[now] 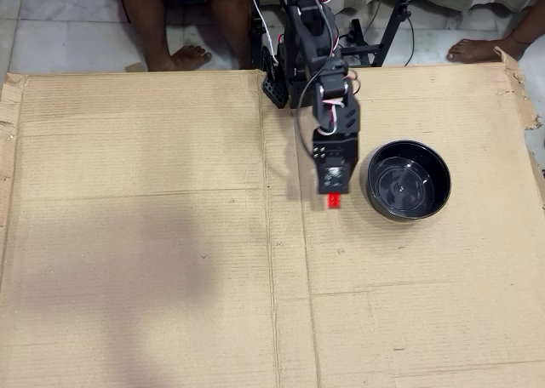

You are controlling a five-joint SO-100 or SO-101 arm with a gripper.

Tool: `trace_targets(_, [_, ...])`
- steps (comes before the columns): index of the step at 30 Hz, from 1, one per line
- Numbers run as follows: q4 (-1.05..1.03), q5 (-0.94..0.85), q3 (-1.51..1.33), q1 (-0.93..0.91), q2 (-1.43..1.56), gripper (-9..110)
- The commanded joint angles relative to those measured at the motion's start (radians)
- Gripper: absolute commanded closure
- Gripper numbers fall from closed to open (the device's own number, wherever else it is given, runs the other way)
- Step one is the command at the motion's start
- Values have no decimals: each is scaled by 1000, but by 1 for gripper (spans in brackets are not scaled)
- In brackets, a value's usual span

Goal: Grasp a lego block and put it in the bin.

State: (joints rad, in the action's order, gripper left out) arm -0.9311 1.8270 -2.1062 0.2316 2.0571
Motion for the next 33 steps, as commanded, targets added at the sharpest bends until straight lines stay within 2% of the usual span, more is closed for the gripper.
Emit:
trace_targets(1, [11, 8, -29, 91, 95, 101])
trace_targets(10, [28, 8, -81, 356, 153, 101])
trace_targets(15, [236, 49, -186, 446, 152, 101])
trace_targets(22, [526, 61, -379, 488, 155, 101])
trace_targets(30, [552, 92, -413, 505, 166, 100])
trace_targets(33, [552, 92, -413, 506, 169, 95])
